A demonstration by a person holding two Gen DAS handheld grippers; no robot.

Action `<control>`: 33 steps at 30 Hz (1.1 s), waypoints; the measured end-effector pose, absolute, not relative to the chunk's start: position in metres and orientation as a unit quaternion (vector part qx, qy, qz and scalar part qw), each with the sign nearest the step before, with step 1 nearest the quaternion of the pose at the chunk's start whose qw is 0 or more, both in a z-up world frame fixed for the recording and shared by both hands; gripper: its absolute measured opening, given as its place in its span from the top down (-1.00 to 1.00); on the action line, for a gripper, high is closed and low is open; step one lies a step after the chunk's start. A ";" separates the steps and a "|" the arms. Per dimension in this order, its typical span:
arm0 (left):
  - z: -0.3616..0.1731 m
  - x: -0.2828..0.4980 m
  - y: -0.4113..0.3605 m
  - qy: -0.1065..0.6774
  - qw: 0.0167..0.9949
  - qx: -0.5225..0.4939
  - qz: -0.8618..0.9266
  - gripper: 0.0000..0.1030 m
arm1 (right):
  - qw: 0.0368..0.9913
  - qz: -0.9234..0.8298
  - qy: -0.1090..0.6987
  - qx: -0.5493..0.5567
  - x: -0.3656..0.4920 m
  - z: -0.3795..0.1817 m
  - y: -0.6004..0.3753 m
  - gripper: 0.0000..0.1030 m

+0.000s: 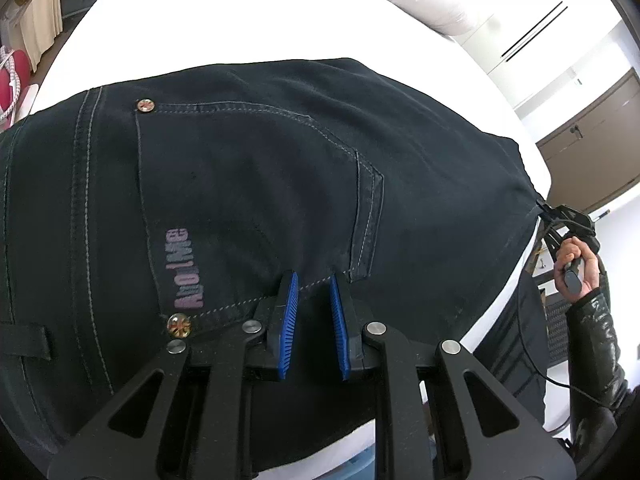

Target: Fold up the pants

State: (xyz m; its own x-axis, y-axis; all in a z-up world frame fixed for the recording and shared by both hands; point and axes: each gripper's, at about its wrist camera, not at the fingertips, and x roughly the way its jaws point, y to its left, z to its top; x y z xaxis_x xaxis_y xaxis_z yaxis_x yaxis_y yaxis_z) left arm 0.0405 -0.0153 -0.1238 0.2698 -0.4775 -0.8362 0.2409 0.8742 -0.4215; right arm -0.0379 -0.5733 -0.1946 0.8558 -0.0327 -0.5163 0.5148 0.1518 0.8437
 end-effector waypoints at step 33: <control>-0.128 0.019 0.013 0.537 0.795 -0.139 -0.244 0.68 | 0.694 0.100 0.402 0.589 -0.004 -0.184 -0.348 0.17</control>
